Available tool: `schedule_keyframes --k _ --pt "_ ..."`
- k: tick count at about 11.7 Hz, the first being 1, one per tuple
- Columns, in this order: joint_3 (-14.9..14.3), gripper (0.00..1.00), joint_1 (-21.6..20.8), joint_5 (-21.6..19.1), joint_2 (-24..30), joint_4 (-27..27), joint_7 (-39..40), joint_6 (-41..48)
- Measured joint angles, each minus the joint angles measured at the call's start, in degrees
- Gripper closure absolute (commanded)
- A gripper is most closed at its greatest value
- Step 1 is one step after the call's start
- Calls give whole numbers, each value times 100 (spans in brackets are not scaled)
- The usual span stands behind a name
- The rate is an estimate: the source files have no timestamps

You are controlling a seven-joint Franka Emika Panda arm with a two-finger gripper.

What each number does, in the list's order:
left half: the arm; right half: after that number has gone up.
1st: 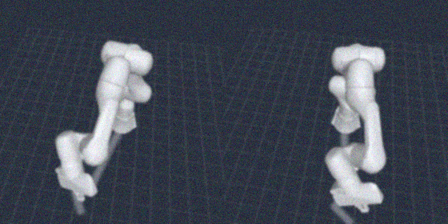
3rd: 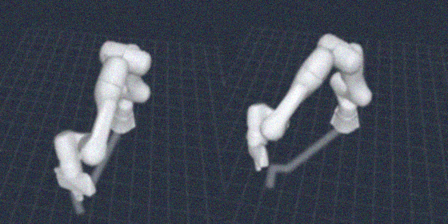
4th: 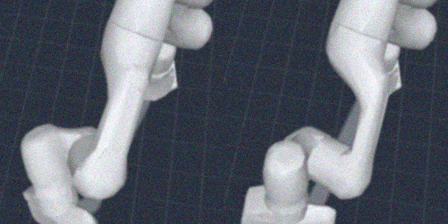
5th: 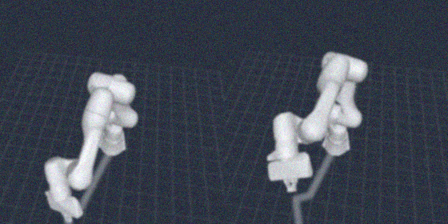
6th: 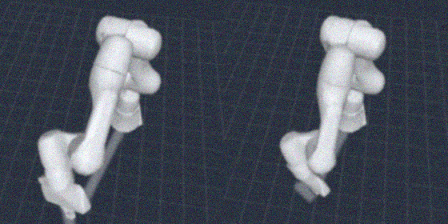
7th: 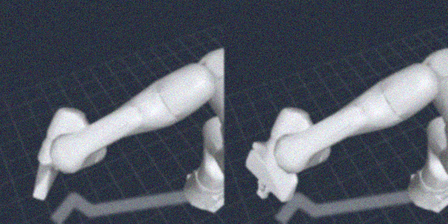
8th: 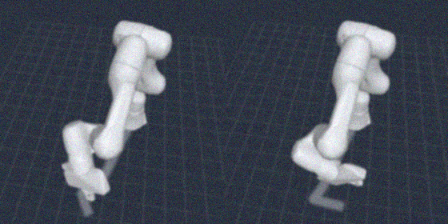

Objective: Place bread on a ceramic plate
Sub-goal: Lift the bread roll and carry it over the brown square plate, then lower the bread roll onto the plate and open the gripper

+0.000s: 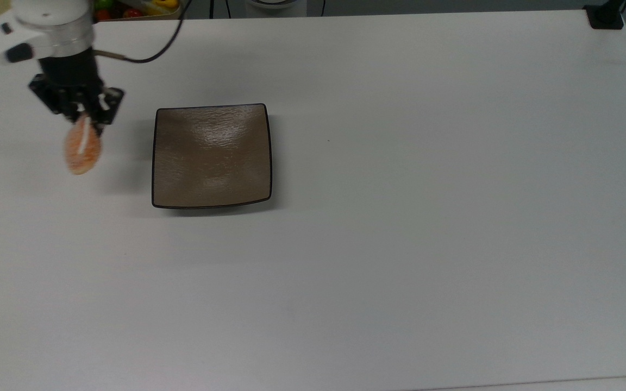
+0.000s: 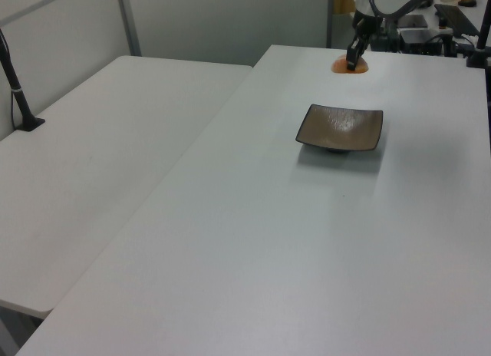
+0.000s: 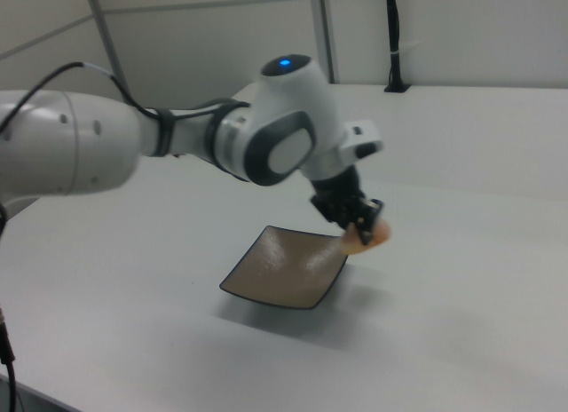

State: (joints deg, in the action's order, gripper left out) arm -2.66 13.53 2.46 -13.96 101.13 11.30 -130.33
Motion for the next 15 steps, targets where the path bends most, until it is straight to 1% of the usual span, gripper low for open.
schedule_keyframes --k 2,4,5,6,7,8,10,11,12,13,15 --pt "21 71 -463 0 317 329 -214 294" --pt "63 66 -781 1 361 511 -429 418" --pt "83 60 -869 2 351 615 -486 418" --pt "97 51 -941 3 313 709 -513 418" --pt "102 44 -1004 9 243 761 -521 418" --pt "103 31 -1076 11 143 775 -533 418" --pt "104 17 -1166 20 -14 776 -546 418" --pt "104 13 -1176 20 -49 775 -548 418" --pt "104 5 -1176 22 -55 774 -548 418" --pt "104 0 -1176 22 -53 760 -549 418" --pt "104 0 -1175 23 -40 720 -587 418"
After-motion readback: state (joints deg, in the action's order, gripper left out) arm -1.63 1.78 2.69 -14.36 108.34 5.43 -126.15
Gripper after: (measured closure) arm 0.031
